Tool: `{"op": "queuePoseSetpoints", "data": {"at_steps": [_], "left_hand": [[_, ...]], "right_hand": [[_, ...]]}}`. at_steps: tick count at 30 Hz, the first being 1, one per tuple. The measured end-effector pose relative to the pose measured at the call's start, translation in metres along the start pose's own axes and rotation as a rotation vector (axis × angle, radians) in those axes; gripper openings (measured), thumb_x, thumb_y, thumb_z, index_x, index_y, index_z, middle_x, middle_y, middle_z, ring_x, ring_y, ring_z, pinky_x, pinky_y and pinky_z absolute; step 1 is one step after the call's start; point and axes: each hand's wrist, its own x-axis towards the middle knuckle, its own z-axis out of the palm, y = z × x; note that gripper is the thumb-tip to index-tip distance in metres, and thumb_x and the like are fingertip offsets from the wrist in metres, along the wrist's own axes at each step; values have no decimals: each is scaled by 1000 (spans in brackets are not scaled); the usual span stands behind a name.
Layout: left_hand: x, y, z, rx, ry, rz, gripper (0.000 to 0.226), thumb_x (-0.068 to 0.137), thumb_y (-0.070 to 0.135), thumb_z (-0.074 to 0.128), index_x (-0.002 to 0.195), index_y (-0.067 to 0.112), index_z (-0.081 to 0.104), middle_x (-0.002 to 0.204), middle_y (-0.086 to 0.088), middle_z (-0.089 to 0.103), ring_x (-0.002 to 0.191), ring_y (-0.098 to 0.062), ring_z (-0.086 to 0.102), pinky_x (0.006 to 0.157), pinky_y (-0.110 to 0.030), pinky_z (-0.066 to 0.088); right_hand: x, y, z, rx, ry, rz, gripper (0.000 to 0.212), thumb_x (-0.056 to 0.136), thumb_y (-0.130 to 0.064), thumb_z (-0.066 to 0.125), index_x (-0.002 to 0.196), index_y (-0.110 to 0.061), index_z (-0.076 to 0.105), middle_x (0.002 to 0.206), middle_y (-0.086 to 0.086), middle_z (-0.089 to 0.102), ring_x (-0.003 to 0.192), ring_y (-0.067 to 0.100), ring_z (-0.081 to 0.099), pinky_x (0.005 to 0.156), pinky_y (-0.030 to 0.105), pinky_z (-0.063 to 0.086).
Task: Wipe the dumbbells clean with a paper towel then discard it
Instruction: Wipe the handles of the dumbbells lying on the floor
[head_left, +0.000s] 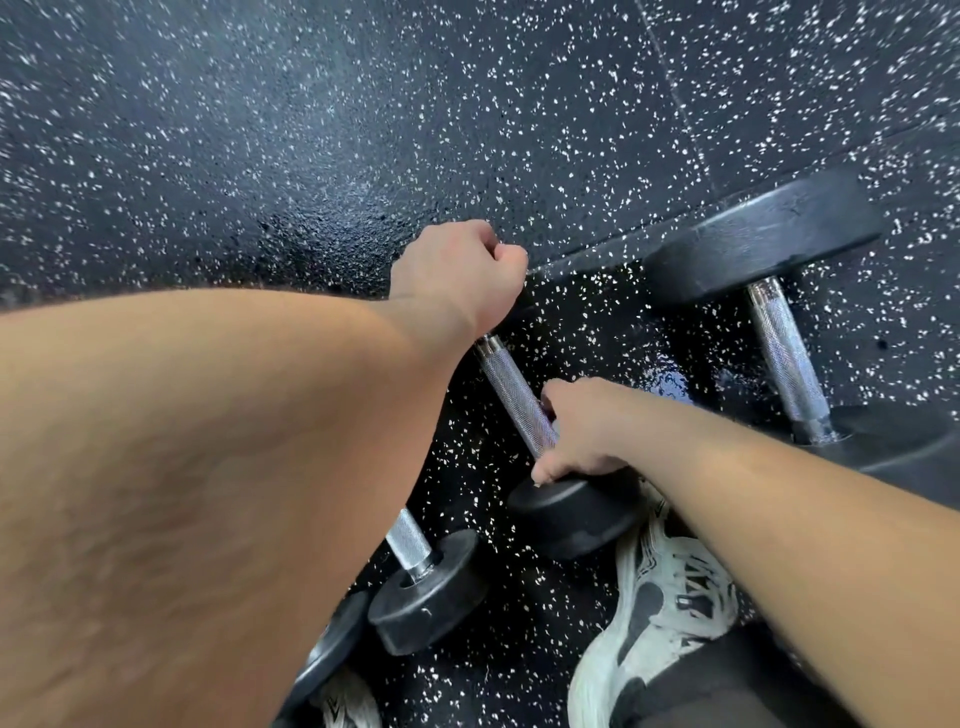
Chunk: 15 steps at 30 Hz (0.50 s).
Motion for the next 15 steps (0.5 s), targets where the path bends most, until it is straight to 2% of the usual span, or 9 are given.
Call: {"op": "queuePoseSetpoints", "data": {"at_steps": [3, 6, 11, 15], "left_hand": [[0, 0, 1, -2, 2, 2, 29, 85, 42, 43, 87, 24, 66, 78, 4, 64, 80, -28, 60, 67, -31, 45], [0, -1, 0, -2, 0, 7, 29, 86, 43, 43, 89, 25, 66, 80, 4, 64, 80, -27, 60, 66, -31, 44], [0, -3, 0, -10, 7, 8, 28, 85, 43, 44, 86, 23, 65, 78, 4, 63, 80, -28, 60, 68, -32, 47], [0, 1, 0, -3, -9, 3, 25, 86, 42, 43, 72, 23, 54, 72, 6, 57, 77, -26, 58, 65, -32, 42]], "right_hand": [[-3, 6, 2, 54, 58, -22, 95, 64, -56, 85, 140, -19, 43, 128, 7, 56, 109, 31, 59, 92, 44, 53], [-6, 11, 5, 129, 68, -60, 91, 73, -46, 84, 148, -24, 37, 128, 6, 60, 109, 28, 58, 92, 41, 52], [-2, 15, 5, 119, 71, -137, 81, 91, -16, 62, 157, -26, 16, 111, 5, 66, 94, 27, 64, 87, 43, 55], [6, 15, 5, 111, 19, -155, 74, 93, -19, 54, 155, -23, 14, 113, 4, 66, 96, 28, 64, 90, 45, 54]]}}
